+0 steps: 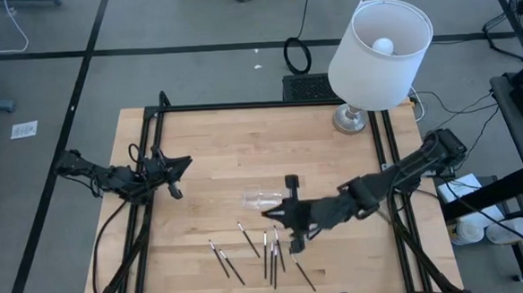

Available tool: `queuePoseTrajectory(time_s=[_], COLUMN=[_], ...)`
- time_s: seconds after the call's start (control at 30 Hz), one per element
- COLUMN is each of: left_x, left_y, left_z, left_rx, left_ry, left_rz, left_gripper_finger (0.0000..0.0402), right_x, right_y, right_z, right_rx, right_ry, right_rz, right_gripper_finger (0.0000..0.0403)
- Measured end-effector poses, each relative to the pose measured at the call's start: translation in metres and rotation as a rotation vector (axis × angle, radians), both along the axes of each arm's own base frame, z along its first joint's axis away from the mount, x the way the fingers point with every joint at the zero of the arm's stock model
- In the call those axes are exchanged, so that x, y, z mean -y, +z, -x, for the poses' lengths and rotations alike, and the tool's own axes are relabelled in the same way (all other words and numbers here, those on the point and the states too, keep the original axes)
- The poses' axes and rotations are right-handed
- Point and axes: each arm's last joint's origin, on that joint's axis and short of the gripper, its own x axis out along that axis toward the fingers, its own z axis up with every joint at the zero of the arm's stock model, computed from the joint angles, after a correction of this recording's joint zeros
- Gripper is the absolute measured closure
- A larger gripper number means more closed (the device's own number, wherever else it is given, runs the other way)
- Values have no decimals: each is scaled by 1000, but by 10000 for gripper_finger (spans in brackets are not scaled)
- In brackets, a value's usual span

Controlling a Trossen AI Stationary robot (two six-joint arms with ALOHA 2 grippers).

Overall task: Pick & Place Makeup Supplies
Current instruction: Put the makeup brush into the transparent organizer

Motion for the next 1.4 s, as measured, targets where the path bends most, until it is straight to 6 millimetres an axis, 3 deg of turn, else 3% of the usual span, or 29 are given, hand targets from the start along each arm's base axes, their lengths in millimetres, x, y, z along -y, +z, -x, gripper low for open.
queuePoseTrajectory(time_s=[0.13, 0.4, 0.63, 0.87, 1.4], left_x=[0, 0, 0, 0, 0], left_y=[0, 0, 0, 0, 0], left_z=[0, 0, 0, 0, 0], left_rx=[0, -1, -2, -2, -2], left_ry=[0, -1, 0, 0, 0], left_rz=[0, 1, -1, -2, -2], left_gripper_finger=[350, 350, 350, 350, 350], right_x=[16, 51, 63, 69, 82], right_y=[-8, -71, -105, -130, -155], right_z=[-3, 0, 14, 29, 44], right_rx=[126, 164, 244, 273, 263], right_ry=[66, -18, -41, -103, -262], right_rz=[-3, -95, -125, -126, -196], right_gripper_finger=[403, 403, 403, 403, 403])
